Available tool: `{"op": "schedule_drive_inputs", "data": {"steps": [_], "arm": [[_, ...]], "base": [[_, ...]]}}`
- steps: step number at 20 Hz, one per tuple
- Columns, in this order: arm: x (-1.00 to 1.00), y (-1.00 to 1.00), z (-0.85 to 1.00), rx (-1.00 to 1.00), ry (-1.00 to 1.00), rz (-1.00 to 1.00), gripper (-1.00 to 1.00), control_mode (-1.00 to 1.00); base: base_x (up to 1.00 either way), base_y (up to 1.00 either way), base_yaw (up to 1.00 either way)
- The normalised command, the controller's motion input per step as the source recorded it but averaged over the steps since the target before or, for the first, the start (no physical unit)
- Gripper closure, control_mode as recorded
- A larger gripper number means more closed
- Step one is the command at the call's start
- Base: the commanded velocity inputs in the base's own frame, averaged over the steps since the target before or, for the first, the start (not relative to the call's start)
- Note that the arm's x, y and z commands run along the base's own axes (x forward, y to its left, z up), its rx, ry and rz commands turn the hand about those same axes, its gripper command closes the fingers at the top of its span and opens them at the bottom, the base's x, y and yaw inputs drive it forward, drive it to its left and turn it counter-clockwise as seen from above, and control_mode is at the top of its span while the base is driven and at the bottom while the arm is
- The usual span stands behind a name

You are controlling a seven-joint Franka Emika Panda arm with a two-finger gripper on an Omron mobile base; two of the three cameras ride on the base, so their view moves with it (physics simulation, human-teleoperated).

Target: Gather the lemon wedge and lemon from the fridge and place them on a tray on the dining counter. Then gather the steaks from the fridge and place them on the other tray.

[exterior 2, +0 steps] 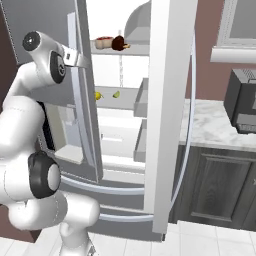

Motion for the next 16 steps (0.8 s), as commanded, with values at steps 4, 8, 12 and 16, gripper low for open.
{"op": "schedule_drive_inputs", "data": {"steps": [4, 8, 12, 16], "arm": [[-0.54, 0.76, 0.00, 0.00, -0.01, 0.00, 1.00, -1.00], [-0.51, 0.78, 0.00, 0.00, -0.03, 0.02, 1.00, -1.00], [-0.52, 0.79, 0.00, 0.00, -0.02, 0.02, 1.00, -1.00], [-0.58, 0.76, 0.00, 0.00, -0.01, 0.03, 1.00, -1.00]], "base": [[0.00, 0.00, 0.00], [0.00, 0.00, 0.00], [0.00, 0.00, 0.00], [0.00, 0.00, 0.00]]}}
